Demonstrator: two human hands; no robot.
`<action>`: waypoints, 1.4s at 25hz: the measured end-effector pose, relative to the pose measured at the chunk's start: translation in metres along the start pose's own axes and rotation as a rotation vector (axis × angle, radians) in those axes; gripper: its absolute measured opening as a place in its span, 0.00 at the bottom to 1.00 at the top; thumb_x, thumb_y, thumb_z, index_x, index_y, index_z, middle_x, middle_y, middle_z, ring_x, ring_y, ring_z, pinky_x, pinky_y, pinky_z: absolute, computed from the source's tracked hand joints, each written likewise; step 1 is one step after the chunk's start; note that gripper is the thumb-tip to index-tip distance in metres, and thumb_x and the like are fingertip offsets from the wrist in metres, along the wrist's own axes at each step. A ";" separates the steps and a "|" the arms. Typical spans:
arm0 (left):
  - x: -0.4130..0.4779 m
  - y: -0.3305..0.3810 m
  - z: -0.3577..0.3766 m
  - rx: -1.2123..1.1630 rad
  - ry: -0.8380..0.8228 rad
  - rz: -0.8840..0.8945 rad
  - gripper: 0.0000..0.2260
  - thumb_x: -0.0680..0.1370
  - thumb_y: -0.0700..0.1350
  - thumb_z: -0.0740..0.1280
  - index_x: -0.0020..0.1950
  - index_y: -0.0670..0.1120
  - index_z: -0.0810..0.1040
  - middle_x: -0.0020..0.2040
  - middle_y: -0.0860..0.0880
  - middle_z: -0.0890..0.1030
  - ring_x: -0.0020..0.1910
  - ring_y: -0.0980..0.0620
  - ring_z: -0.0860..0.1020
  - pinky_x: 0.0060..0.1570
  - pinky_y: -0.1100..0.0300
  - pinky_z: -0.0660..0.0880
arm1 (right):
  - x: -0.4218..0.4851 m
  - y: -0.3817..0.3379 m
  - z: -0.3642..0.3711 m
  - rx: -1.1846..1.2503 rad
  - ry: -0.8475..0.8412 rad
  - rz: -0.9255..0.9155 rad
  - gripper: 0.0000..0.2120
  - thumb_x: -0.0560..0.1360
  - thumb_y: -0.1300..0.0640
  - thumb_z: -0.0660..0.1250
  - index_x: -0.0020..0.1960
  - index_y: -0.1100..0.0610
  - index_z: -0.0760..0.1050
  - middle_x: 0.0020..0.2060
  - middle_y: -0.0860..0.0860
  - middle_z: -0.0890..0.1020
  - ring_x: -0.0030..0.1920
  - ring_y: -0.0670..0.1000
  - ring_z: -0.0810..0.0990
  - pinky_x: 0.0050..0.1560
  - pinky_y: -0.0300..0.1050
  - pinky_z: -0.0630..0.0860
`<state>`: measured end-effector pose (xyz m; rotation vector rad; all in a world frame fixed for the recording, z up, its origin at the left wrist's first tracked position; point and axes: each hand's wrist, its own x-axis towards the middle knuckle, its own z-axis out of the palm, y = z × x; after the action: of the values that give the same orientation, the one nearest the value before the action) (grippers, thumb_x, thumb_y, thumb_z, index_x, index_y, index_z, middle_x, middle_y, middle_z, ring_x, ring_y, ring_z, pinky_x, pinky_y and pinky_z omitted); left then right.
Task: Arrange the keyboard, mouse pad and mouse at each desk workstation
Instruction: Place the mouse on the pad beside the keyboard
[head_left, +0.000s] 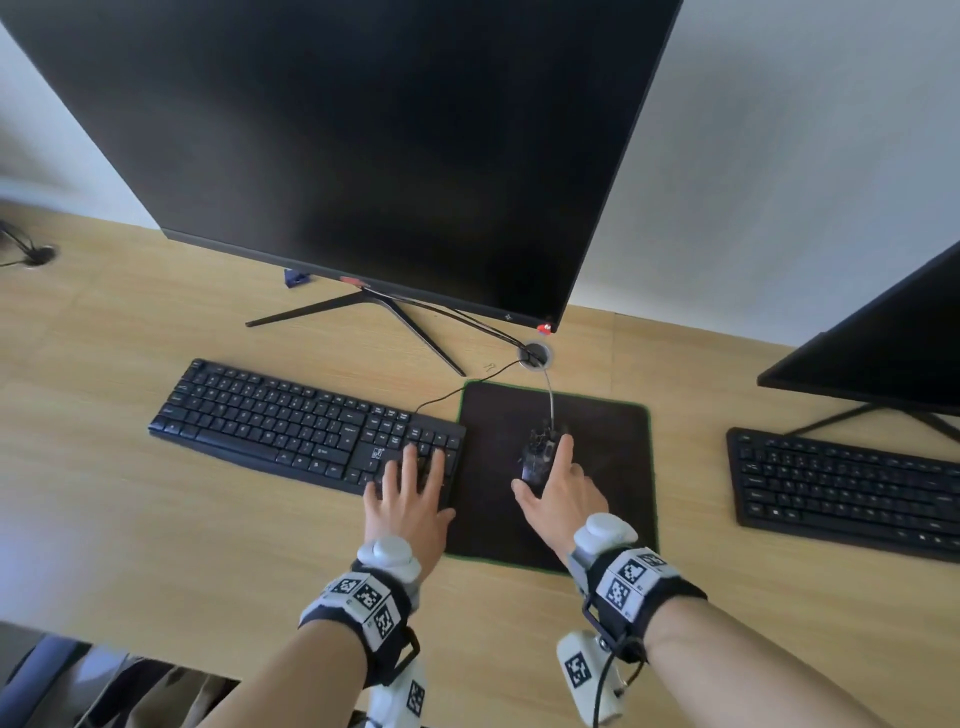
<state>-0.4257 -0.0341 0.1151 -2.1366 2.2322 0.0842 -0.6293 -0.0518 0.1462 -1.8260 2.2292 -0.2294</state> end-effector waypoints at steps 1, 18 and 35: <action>0.007 0.033 -0.003 0.001 0.013 0.058 0.38 0.78 0.62 0.60 0.79 0.52 0.42 0.79 0.43 0.52 0.74 0.39 0.58 0.66 0.40 0.64 | 0.004 0.031 -0.012 0.002 0.024 0.057 0.45 0.73 0.35 0.61 0.77 0.58 0.44 0.55 0.57 0.78 0.51 0.60 0.80 0.38 0.48 0.73; 0.125 0.152 0.018 -0.006 -0.036 -0.086 0.42 0.75 0.71 0.54 0.79 0.51 0.40 0.79 0.41 0.50 0.75 0.38 0.54 0.65 0.41 0.66 | 0.099 0.172 -0.016 -0.158 -0.255 0.032 0.49 0.72 0.29 0.58 0.79 0.55 0.42 0.79 0.55 0.43 0.79 0.58 0.44 0.73 0.66 0.54; 0.202 0.256 0.035 -0.535 -0.068 -0.156 0.30 0.78 0.52 0.63 0.76 0.45 0.58 0.78 0.41 0.57 0.75 0.42 0.58 0.67 0.46 0.65 | 0.226 0.189 0.002 -0.049 -0.366 -0.383 0.33 0.77 0.39 0.58 0.74 0.59 0.61 0.68 0.61 0.71 0.69 0.62 0.67 0.65 0.56 0.68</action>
<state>-0.6899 -0.2212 0.0668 -2.4920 2.1732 0.8177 -0.8475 -0.2349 0.0705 -2.1107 1.6492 0.0886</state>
